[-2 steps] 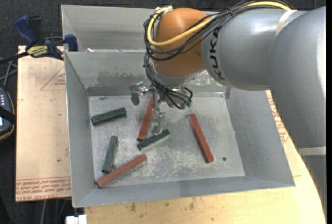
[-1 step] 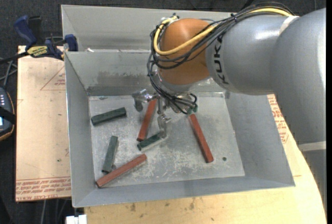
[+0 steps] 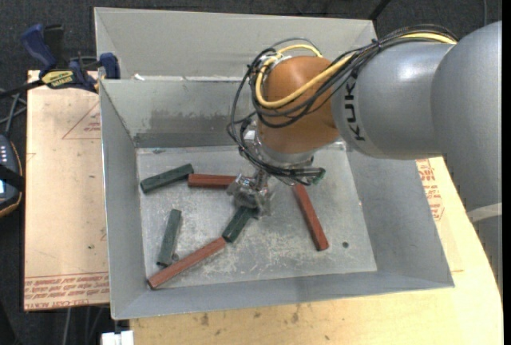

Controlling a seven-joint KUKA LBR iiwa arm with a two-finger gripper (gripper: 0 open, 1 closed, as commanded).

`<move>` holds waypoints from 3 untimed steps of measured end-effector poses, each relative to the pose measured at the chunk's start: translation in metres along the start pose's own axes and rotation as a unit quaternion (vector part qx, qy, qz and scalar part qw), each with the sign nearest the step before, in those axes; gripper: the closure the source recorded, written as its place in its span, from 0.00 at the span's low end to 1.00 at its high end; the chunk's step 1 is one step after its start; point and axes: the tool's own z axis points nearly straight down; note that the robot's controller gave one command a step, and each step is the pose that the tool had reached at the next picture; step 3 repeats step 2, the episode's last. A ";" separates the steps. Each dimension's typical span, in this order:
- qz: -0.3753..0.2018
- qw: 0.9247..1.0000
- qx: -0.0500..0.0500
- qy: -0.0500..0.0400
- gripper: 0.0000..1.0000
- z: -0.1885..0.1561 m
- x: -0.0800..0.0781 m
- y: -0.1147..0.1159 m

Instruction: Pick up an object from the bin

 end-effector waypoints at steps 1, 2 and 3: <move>0.000 1.000 0.000 0.000 1.00 0.000 0.000 0.000; 0.003 1.000 0.000 -0.001 1.00 -0.124 -0.016 0.016; 0.003 1.000 0.000 -0.001 1.00 -0.124 -0.016 0.016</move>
Offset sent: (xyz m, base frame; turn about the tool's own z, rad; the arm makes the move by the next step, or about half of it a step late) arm -0.0043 0.0219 0.1240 0.0049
